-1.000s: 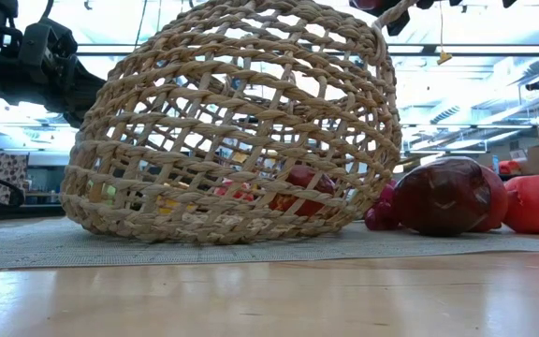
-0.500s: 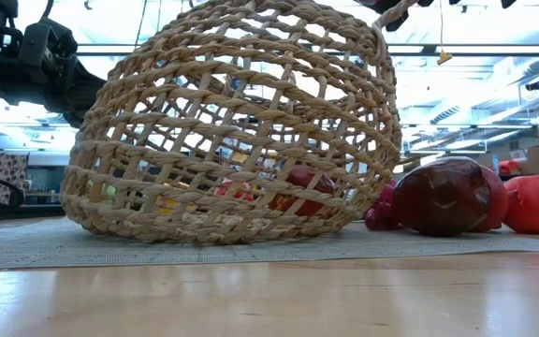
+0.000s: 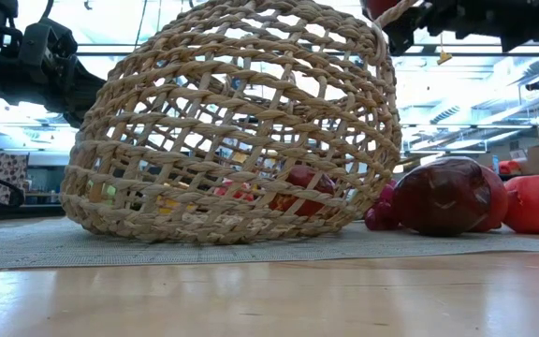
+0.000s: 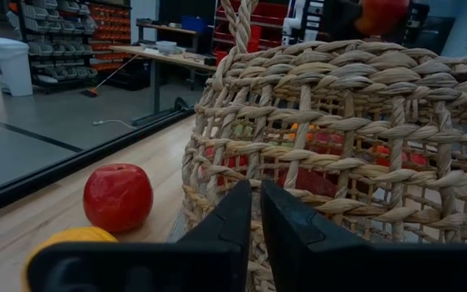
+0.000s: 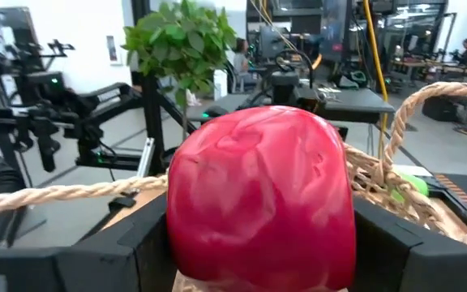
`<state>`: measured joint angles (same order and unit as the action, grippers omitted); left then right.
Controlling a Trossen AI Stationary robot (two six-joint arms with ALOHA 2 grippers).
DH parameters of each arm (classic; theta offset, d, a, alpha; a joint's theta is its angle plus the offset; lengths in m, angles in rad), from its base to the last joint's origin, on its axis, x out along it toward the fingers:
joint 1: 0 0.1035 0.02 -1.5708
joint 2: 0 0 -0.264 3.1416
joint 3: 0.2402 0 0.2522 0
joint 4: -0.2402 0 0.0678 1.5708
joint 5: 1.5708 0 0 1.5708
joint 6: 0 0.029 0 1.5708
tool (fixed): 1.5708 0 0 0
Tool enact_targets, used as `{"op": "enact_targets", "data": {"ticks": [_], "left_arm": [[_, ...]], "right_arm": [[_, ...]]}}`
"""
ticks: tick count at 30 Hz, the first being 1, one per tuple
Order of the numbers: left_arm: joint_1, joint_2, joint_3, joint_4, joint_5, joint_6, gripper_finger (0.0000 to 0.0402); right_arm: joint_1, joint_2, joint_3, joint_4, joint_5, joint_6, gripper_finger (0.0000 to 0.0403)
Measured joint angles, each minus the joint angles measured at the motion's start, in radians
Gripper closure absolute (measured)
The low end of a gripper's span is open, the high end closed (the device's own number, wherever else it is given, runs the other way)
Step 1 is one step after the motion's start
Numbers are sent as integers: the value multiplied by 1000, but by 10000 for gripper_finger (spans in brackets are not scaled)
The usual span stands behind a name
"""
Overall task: Build produce basket
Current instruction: Put the peach into the basket
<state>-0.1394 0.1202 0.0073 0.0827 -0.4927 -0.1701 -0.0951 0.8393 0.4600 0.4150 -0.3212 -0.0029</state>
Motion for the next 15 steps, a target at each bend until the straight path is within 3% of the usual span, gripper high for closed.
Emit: {"op": "enact_targets", "data": {"ticks": [9,15], "left_arm": [[0,0,0,0,0,0,364],[0,0,0,0,0,0,363]], "right_arm": [[-95,-19,-55,85,-91,38,135],[-99,11,-110,222,-27,65,135]]}}
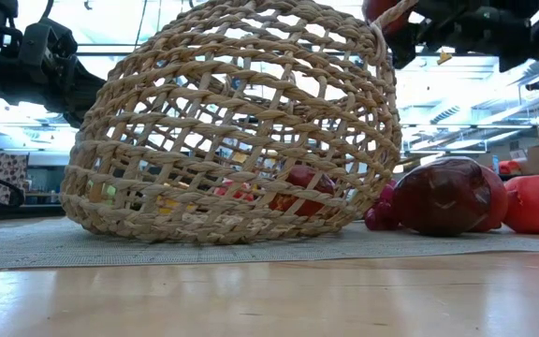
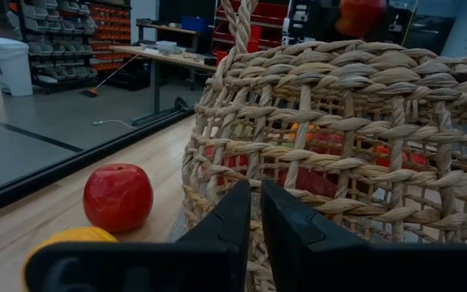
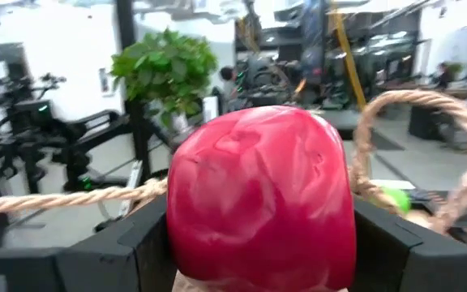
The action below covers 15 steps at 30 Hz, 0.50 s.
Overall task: Build produce basket
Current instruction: Put the peach into the basket
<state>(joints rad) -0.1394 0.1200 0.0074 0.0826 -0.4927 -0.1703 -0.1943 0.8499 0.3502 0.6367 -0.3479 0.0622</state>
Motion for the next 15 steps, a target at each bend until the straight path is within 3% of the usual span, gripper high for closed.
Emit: {"op": "enact_targets", "data": {"ticks": [4,15], "left_arm": [[0,0,0,0,0,0,367],[0,0,0,0,0,0,361]], "right_arm": [[0,27,-18,37,66,20,135],[0,98,-20,128,66,102,135]]}}
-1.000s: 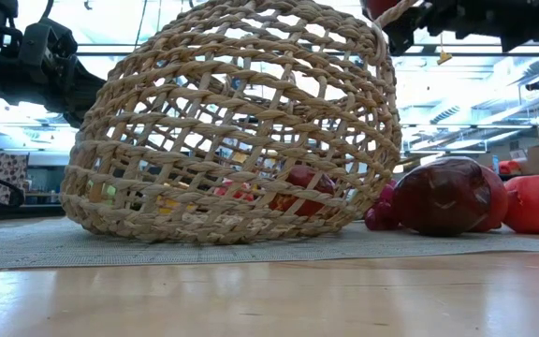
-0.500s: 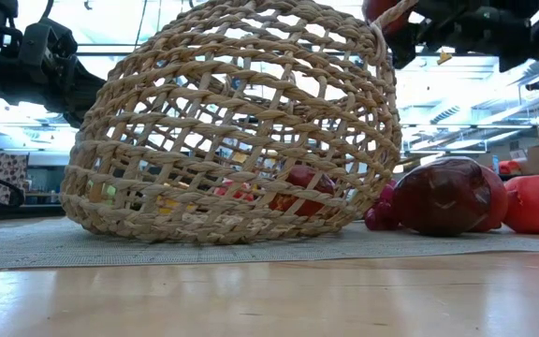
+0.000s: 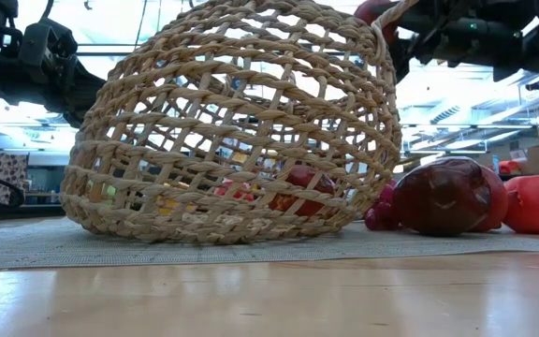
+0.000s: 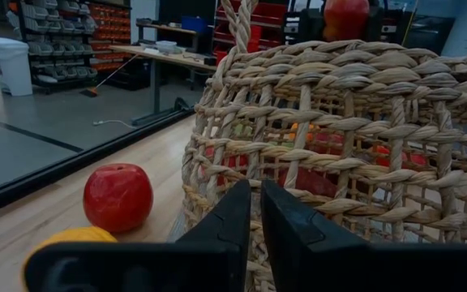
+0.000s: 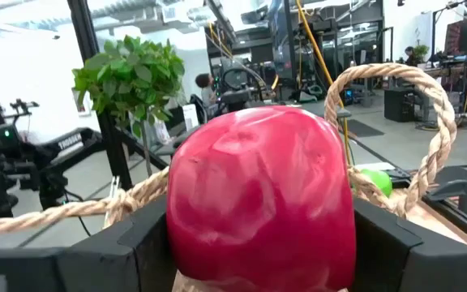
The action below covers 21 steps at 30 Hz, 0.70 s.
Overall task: Build produce basket
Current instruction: Put the peach into the basket
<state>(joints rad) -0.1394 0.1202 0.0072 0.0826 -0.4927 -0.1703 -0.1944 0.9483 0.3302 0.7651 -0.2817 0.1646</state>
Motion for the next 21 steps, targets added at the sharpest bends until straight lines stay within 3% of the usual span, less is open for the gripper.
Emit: {"op": "enact_targets", "data": {"ticks": [21], "left_arm": [[0,0,0,0,0,0,364]], "right_arm": [[83,14,0,27,28,44,135]]}}
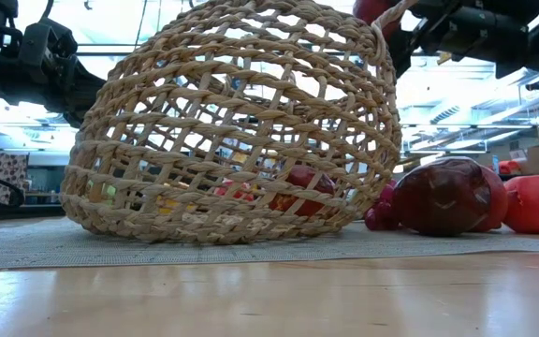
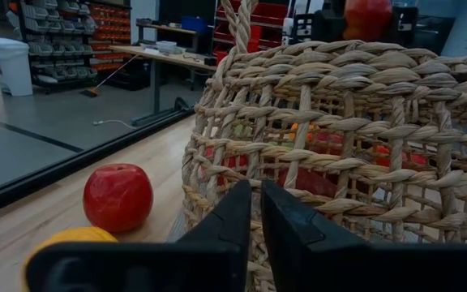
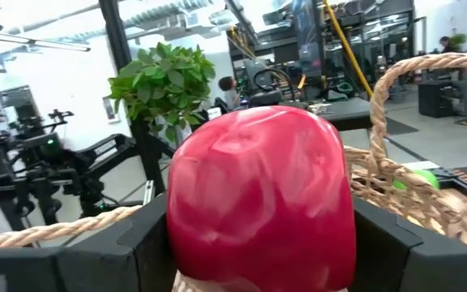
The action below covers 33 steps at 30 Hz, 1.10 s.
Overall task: Build produce basket
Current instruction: Put the peach into the basket
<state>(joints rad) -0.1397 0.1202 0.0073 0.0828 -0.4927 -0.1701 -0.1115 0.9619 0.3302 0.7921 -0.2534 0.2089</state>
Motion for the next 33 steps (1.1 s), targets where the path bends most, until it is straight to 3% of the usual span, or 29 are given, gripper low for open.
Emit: {"op": "enact_targets", "data": {"ticks": [15,33], "left_arm": [[0,0,0,0,0,0,362],[0,0,0,0,0,0,362]], "right_arm": [[88,0,0,13,27,45,132],[60,0,1,19,27,46,131]]}}
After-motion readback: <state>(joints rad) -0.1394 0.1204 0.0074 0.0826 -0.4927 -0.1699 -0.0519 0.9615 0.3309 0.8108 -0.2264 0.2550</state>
